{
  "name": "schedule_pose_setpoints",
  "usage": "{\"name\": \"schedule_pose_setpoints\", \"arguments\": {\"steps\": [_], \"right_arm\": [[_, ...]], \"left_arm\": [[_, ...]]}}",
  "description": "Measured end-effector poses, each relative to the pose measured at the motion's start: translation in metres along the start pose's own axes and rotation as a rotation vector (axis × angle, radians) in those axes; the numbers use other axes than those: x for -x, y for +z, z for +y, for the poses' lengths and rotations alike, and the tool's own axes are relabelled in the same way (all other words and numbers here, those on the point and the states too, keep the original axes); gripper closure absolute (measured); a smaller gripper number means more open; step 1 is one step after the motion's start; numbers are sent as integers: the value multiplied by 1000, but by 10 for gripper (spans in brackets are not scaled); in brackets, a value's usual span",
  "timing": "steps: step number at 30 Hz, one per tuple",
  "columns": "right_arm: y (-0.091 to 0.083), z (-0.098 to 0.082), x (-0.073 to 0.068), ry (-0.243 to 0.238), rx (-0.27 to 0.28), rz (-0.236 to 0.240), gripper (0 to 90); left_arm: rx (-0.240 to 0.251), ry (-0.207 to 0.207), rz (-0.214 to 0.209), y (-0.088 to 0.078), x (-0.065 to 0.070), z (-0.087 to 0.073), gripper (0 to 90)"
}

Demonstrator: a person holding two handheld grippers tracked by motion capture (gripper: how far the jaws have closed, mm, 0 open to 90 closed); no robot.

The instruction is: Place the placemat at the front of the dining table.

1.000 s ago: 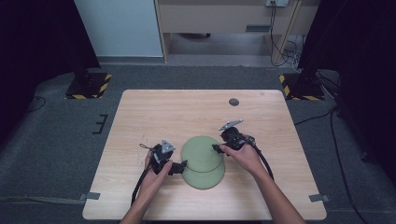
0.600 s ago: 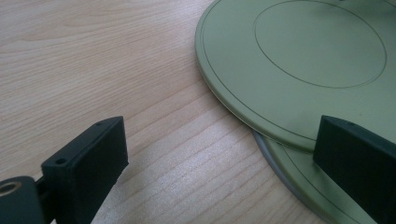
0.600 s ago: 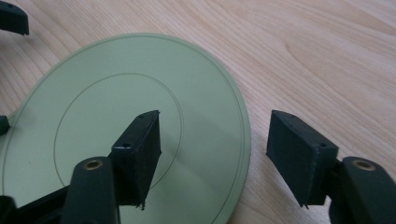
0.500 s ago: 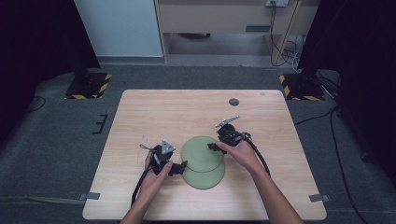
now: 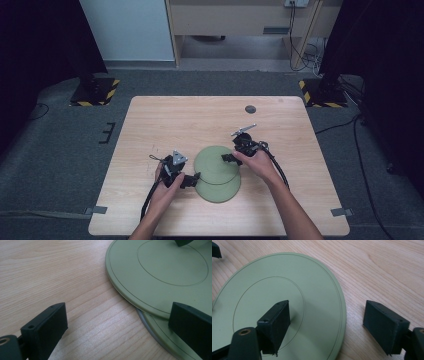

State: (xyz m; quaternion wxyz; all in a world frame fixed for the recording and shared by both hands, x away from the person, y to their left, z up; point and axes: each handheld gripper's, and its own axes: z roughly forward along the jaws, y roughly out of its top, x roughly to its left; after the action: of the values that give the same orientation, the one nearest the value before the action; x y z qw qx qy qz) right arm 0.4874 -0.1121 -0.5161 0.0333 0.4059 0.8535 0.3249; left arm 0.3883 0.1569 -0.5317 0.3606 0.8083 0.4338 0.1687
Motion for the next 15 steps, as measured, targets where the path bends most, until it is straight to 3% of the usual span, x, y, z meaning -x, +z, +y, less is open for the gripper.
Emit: {"name": "schedule_pose_setpoints", "arguments": {"steps": [9, 15], "right_arm": [[1, -1, 3, 10, 2, 15, 192], [0, -2, 3, 12, 8, 39, 276]], "left_arm": [[1, 1, 1, 0, 0, 0, 14], [1, 2, 3, 0, 1, 0, 15]]}}
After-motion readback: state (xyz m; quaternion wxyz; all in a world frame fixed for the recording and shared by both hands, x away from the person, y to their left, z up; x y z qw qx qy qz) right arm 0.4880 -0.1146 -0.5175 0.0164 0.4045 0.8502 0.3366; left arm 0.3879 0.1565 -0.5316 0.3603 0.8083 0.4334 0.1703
